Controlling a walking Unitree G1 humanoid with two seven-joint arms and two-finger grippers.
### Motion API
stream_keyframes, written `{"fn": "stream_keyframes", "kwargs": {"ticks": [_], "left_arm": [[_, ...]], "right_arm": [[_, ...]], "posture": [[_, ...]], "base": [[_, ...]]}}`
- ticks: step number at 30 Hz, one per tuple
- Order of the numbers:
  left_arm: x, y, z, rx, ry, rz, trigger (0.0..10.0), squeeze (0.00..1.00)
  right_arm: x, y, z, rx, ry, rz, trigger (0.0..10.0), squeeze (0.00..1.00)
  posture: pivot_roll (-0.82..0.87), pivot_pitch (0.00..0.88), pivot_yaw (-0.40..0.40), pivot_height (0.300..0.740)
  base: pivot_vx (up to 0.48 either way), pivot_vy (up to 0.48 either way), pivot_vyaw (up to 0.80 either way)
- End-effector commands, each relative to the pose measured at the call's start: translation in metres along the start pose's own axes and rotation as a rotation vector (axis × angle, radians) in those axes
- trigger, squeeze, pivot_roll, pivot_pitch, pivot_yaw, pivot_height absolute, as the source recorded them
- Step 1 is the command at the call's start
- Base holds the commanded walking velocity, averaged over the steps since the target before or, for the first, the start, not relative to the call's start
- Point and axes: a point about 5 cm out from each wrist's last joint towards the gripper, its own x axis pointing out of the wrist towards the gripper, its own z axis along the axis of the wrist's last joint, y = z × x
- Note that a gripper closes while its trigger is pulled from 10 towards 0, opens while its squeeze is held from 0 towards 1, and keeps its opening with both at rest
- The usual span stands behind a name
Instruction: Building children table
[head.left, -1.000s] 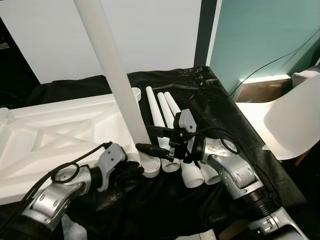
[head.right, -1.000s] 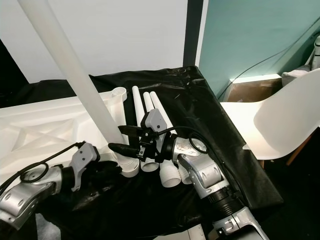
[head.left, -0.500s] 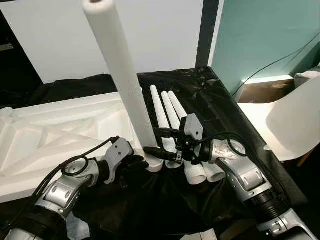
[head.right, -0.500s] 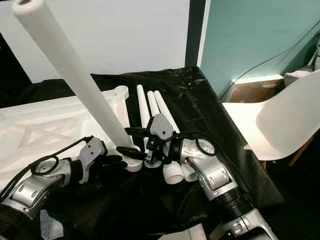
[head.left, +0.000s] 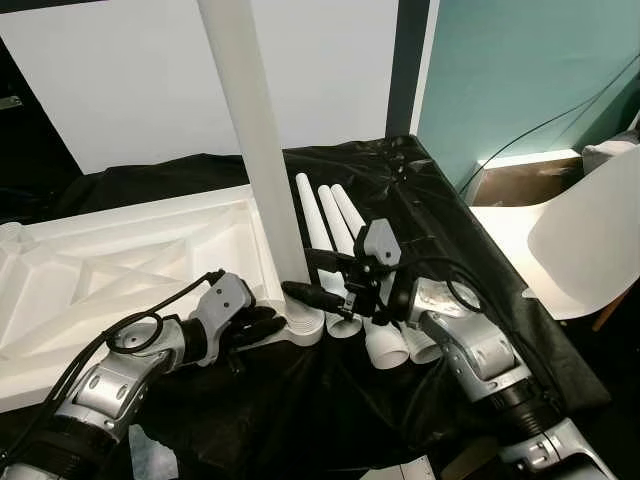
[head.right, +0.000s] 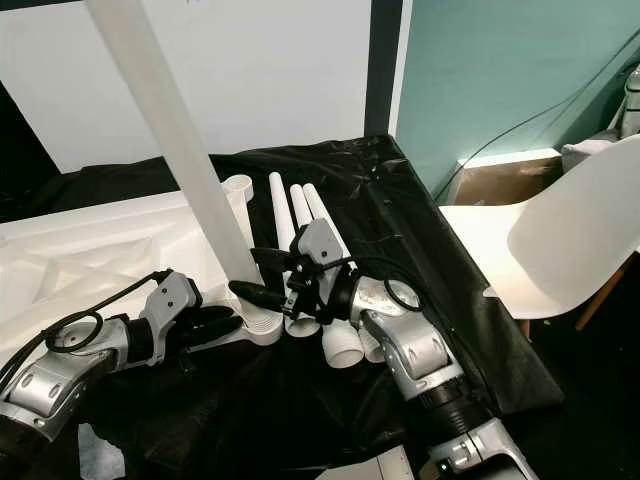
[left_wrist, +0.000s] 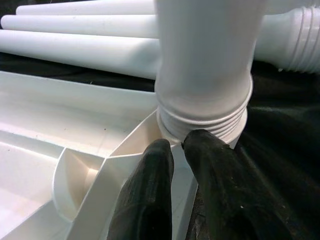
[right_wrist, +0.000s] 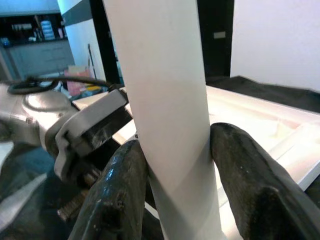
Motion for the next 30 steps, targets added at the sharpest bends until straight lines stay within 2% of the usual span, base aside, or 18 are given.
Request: {"fn": "stream_keyframes", "kwargs": {"ticks": [1, 2, 6, 11, 14, 16, 17, 18, 19, 21, 23, 30], "left_arm": [[-0.002, 0.006, 0.003, 0.021, -0.001, 0.031, 10.0, 0.00], [-0.001, 0.006, 0.003, 0.022, -0.002, 0.029, 10.0, 0.00], [0.002, 0.005, 0.004, 0.023, -0.007, 0.027, 10.0, 0.00], [0.003, 0.005, 0.003, 0.022, -0.009, 0.027, 10.0, 0.00], [0.004, 0.002, 0.002, 0.018, -0.015, 0.024, 10.0, 0.00], [0.004, 0.002, 0.002, 0.018, -0.015, 0.024, 10.0, 0.00], [0.004, 0.001, 0.002, 0.016, -0.016, 0.022, 10.0, 0.00], [0.004, 0.001, 0.002, 0.016, -0.016, 0.022, 10.0, 0.00], [0.003, 0.001, 0.001, 0.014, -0.017, 0.020, 10.0, 0.00], [0.003, 0.001, 0.001, 0.014, -0.017, 0.020, 10.0, 0.00], [0.003, 0.001, 0.001, 0.013, -0.019, 0.019, 10.0, 0.00], [0.002, 0.000, 0.000, 0.010, -0.016, 0.015, 10.0, 0.00]], "right_arm": [[-0.007, -0.001, -0.031, 0.107, 0.151, -0.048, 10.0, 0.00], [-0.004, -0.002, -0.026, 0.132, 0.145, -0.050, 10.0, 0.00], [0.000, -0.005, -0.013, 0.134, 0.148, -0.038, 10.0, 0.00], [0.000, -0.005, -0.011, 0.123, 0.161, -0.020, 10.0, 0.00], [-0.011, -0.004, -0.010, 0.001, 0.194, 0.058, 10.0, 0.00], [-0.011, -0.004, -0.010, 0.001, 0.194, 0.058, 10.0, 0.00], [-0.014, -0.005, -0.012, -0.051, 0.211, 0.075, 10.0, 0.00], [-0.014, -0.005, -0.012, -0.051, 0.211, 0.075, 10.0, 0.00], [-0.017, -0.005, -0.014, -0.108, 0.226, 0.092, 10.0, 0.00], [-0.017, -0.005, -0.014, -0.108, 0.226, 0.092, 10.0, 0.00], [-0.018, -0.001, -0.016, -0.160, 0.242, 0.128, 10.0, 0.00], [-0.018, 0.001, -0.017, -0.088, 0.254, 0.118, 10.0, 0.00]], "posture": [[0.05, 0.000, 0.039, 0.740], [0.05, 0.000, 0.039, 0.740], [0.04, 0.000, 0.035, 0.740], [0.04, 0.000, 0.034, 0.740], [0.04, 0.000, 0.031, 0.740], [0.04, 0.000, 0.031, 0.740], [0.04, 0.000, 0.031, 0.740], [0.04, 0.000, 0.031, 0.740], [0.04, 0.000, 0.030, 0.740], [0.04, 0.000, 0.030, 0.740], [0.04, 0.000, 0.030, 0.740], [0.04, 0.000, 0.035, 0.740]], "base": [[0.000, 0.000, 0.00], [0.000, 0.000, 0.00], [0.000, 0.000, 0.00], [0.000, 0.000, 0.00], [0.000, 0.000, 0.00], [0.000, 0.000, 0.00], [0.000, 0.000, 0.00], [0.000, 0.000, 0.00], [0.000, 0.000, 0.00], [0.000, 0.000, 0.00], [0.000, 0.000, 0.00], [0.000, 0.000, 0.00]]}}
